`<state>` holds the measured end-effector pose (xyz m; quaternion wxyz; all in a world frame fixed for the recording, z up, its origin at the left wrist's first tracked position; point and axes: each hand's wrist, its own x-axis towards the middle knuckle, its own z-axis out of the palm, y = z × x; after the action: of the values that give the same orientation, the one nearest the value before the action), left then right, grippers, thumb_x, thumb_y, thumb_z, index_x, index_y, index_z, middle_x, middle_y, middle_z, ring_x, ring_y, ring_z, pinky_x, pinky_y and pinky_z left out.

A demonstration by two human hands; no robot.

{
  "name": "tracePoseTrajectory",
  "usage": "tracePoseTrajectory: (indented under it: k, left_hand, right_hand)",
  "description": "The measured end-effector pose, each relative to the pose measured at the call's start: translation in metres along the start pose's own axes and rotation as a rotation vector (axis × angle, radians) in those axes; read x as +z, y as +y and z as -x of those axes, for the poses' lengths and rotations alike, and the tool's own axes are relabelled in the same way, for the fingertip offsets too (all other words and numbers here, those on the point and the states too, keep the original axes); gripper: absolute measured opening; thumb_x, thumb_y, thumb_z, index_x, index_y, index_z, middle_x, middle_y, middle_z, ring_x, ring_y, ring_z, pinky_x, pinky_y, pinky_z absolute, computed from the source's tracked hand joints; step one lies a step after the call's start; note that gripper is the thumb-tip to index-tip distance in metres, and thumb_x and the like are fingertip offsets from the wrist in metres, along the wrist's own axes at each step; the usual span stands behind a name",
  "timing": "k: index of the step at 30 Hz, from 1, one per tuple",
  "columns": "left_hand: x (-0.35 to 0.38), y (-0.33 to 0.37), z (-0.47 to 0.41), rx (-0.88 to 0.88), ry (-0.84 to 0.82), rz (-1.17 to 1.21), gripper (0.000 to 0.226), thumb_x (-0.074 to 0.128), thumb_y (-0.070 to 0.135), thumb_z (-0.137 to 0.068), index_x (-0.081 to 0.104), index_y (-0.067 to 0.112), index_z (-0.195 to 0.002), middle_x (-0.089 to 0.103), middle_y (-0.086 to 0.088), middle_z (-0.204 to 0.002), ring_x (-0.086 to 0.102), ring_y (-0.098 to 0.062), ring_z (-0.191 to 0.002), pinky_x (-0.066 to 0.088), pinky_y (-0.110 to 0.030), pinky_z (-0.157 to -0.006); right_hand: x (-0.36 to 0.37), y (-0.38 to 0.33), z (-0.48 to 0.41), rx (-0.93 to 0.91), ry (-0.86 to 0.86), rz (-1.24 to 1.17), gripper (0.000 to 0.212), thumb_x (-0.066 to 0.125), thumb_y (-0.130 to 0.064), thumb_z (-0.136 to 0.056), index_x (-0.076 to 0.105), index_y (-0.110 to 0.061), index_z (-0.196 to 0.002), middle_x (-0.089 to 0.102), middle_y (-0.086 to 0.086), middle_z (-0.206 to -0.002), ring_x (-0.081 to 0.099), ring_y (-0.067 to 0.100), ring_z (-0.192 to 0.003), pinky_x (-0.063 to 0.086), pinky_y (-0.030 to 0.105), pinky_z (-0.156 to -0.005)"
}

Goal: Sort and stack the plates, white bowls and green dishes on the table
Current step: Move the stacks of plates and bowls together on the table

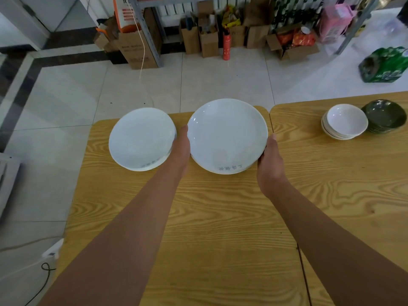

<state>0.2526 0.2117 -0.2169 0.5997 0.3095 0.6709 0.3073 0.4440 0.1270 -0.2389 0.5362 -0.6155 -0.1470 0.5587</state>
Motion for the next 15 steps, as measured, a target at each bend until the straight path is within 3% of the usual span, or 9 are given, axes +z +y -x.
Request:
tracePoseTrajectory:
  k: [2, 6, 12, 15]
  left_hand:
    - [0.002, 0.008, -0.001, -0.010, -0.011, -0.026, 0.070, 0.040, 0.058, -0.082, 0.051, 0.018, -0.138, 0.058, -0.010, -0.137, 0.053, -0.029, -0.126, 0.039, -0.053, -0.110]
    - [0.005, 0.024, 0.004, 0.018, -0.042, -0.045, 0.057, 0.034, 0.041, -0.098, 0.043, 0.002, -0.139, 0.049, -0.019, -0.143, 0.045, -0.034, -0.133, 0.036, -0.048, -0.110]
    - [0.003, 0.016, 0.005, 0.038, -0.017, 0.016, 0.060, 0.035, 0.051, -0.098, 0.051, 0.009, -0.138, 0.055, -0.015, -0.139, 0.046, -0.032, -0.134, 0.035, -0.050, -0.113]
    - [0.004, 0.001, 0.020, 0.029, 0.014, 0.059, 0.054, 0.032, 0.046, -0.103, 0.047, 0.014, -0.143, 0.049, -0.010, -0.147, 0.041, -0.027, -0.138, 0.032, -0.044, -0.113]
  right_hand:
    - [0.003, 0.001, 0.001, -0.009, -0.011, -0.012, 0.058, 0.030, -0.064, -0.098, 0.052, -0.031, -0.140, 0.059, -0.011, -0.135, 0.050, 0.011, -0.129, 0.034, 0.039, -0.115]
    - [0.007, 0.004, 0.004, -0.023, 0.006, -0.022, 0.052, 0.031, -0.061, -0.098, 0.050, -0.035, -0.140, 0.055, -0.011, -0.140, 0.044, 0.012, -0.134, 0.030, 0.041, -0.117]
    - [-0.002, 0.003, 0.004, -0.037, -0.018, 0.039, 0.056, 0.029, -0.059, -0.099, 0.051, -0.028, -0.141, 0.053, -0.010, -0.144, 0.040, 0.008, -0.138, 0.027, 0.035, -0.118]
    - [-0.012, -0.004, 0.001, -0.015, -0.029, 0.034, 0.052, 0.028, -0.062, -0.098, 0.055, -0.026, -0.125, 0.049, -0.008, -0.147, 0.036, 0.006, -0.140, 0.024, 0.031, -0.118]
